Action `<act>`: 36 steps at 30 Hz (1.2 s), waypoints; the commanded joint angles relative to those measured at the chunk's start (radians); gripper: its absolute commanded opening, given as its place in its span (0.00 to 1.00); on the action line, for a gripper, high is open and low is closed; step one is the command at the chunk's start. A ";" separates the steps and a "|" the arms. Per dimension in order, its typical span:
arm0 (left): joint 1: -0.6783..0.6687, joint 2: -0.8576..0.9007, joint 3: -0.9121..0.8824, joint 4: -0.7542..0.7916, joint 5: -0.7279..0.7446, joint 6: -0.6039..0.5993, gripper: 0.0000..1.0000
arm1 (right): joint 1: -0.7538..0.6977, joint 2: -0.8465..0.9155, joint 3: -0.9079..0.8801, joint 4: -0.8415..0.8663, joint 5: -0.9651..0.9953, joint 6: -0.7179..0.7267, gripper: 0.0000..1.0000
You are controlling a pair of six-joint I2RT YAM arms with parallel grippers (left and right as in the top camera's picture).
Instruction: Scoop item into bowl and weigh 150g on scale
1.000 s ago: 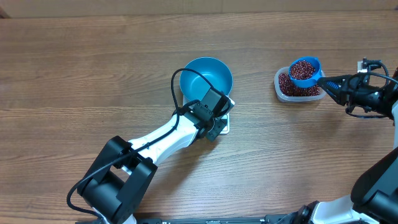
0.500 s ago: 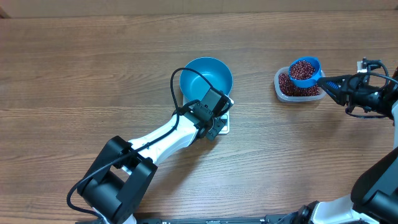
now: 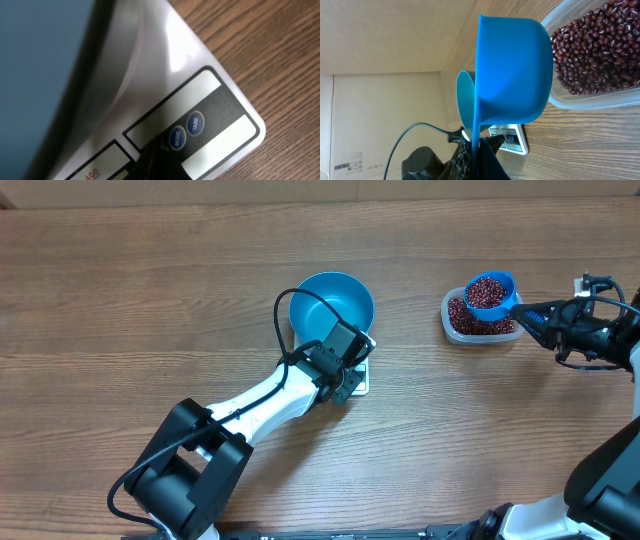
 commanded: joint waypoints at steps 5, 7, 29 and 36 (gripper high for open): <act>0.001 0.022 -0.010 0.011 -0.009 -0.016 0.04 | 0.001 0.003 0.013 0.005 -0.023 -0.016 0.04; 0.001 0.022 -0.010 0.011 -0.010 -0.016 0.04 | 0.001 0.003 0.013 0.005 -0.023 -0.016 0.04; 0.001 0.041 -0.013 0.000 -0.011 -0.012 0.04 | 0.001 0.003 0.013 0.005 -0.023 -0.017 0.04; 0.001 0.043 -0.013 0.001 -0.011 -0.013 0.04 | 0.000 0.003 0.013 0.005 -0.023 -0.017 0.04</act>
